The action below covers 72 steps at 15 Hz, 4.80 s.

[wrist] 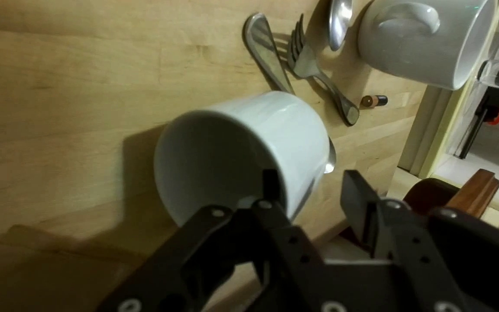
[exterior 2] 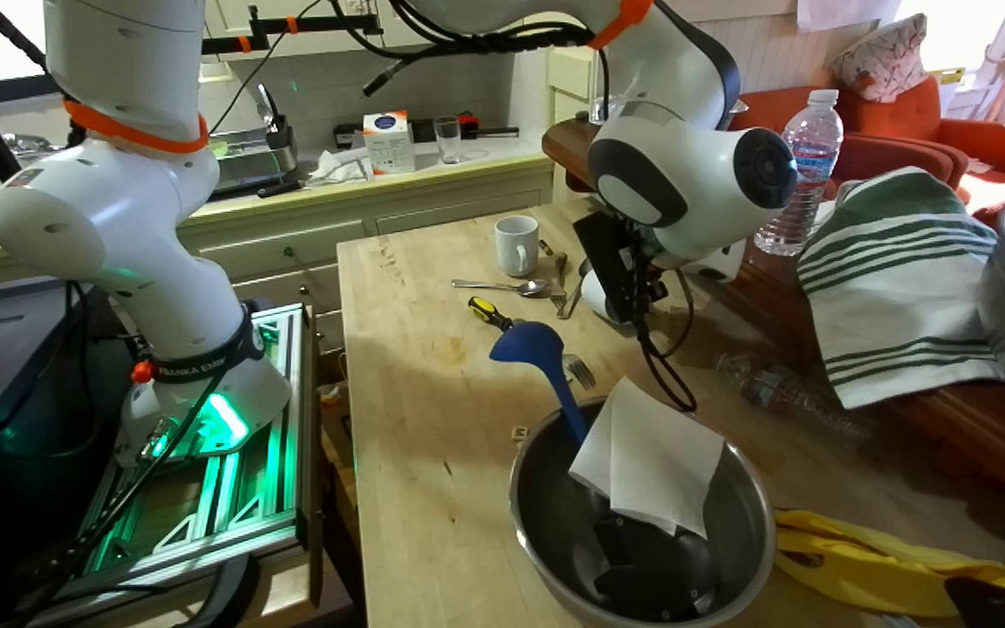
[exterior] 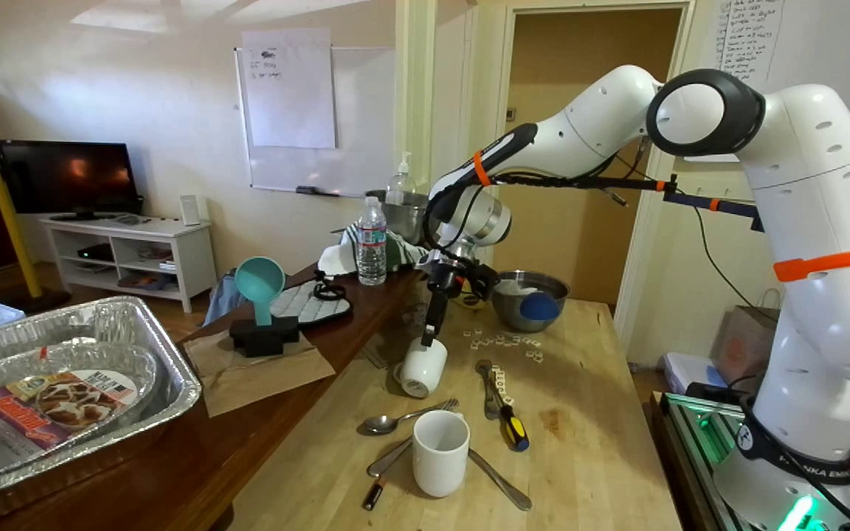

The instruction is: Move the screwdriver and the spoon to the left and make the cup stand

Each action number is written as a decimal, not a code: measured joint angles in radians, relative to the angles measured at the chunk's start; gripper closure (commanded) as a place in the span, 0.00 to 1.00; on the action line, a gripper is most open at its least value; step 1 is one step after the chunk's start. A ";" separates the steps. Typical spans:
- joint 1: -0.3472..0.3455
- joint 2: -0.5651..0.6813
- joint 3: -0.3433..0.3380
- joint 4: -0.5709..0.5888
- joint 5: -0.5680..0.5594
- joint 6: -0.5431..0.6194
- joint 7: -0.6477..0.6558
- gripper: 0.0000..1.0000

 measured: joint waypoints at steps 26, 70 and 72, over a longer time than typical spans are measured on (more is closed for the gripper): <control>0.159 -0.295 -0.005 -0.173 -0.635 0.223 0.634 0.97; 0.206 -0.483 -0.013 -0.258 -0.910 0.200 1.018 0.00; 0.209 -0.570 -0.007 -0.233 -0.905 0.022 0.969 0.00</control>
